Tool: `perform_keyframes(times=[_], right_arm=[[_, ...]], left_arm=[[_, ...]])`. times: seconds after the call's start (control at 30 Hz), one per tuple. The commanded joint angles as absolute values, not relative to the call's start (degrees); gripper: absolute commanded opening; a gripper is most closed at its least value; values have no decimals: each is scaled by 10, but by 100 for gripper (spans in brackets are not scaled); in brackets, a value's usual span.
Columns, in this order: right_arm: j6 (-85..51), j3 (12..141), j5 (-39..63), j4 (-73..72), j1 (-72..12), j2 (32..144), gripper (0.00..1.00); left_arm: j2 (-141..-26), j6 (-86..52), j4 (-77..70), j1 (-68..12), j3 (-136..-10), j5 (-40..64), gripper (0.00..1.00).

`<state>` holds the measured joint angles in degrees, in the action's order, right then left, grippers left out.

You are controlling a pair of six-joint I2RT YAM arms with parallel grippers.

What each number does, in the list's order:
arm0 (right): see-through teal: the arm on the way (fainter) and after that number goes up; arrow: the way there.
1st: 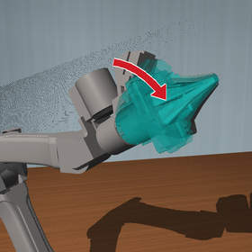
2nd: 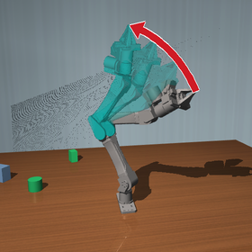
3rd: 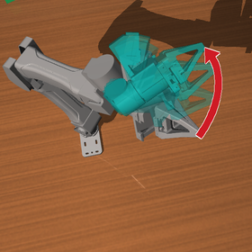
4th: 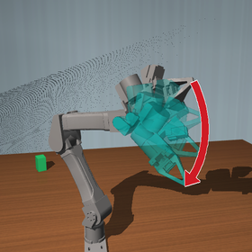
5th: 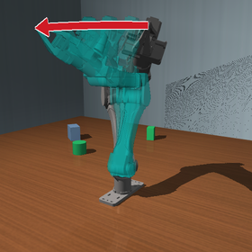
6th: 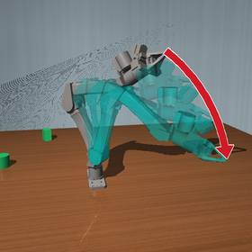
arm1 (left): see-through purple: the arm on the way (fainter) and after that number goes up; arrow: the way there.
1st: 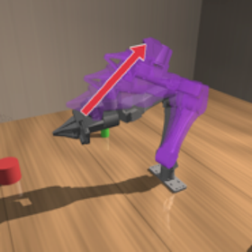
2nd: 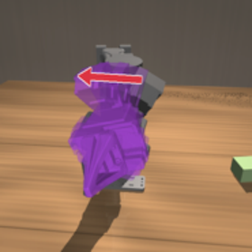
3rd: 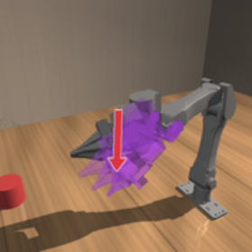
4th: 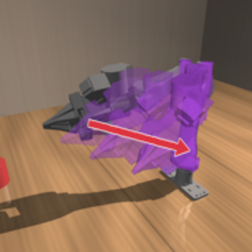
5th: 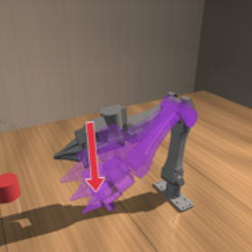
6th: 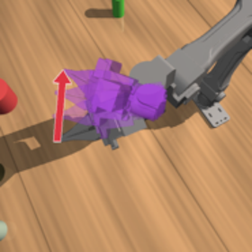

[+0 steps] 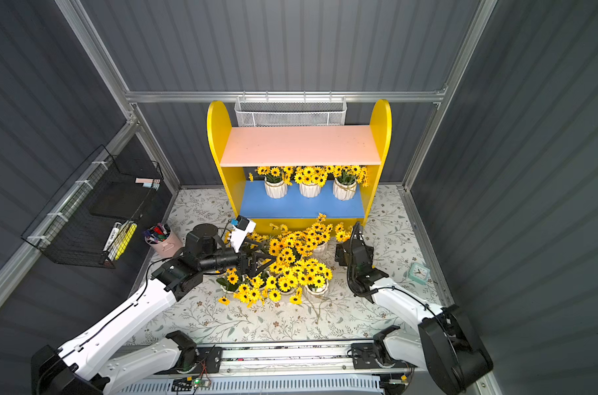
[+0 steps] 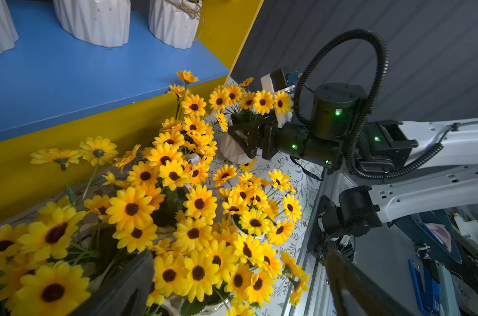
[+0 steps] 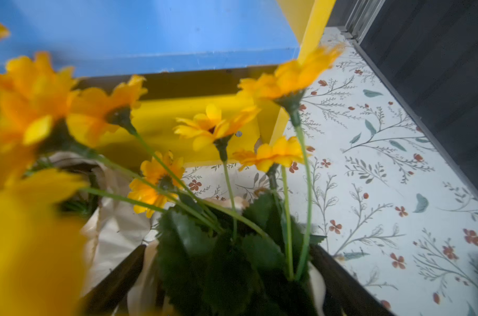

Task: Take the sunflower pots off the shelves
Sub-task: Place the sunflower pot at the center of the board.

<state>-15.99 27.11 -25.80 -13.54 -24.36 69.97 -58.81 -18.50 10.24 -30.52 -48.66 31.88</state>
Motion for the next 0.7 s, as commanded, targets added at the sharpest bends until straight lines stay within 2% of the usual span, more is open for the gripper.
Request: perform_keyframes(times=[0.0,0.3,0.6,0.63,0.67], right_arm=[[-168,284,-260,-250,-237,734,0],[-166,275,-253,-308,-234,797,0],[-212,313,-240,-212,-235,817,0],[-225,315,-230,-204,-234,820,7],[-235,318,-220,-193,-235,822,26]], left_arm=[[-586,-164,112,-307,-501,303,99],[-590,-154,112,-307,-498,290,100],[-583,-146,116,-307,-494,282,99],[-582,-146,116,-307,-492,281,99],[-580,-144,117,-307,-492,281,99]])
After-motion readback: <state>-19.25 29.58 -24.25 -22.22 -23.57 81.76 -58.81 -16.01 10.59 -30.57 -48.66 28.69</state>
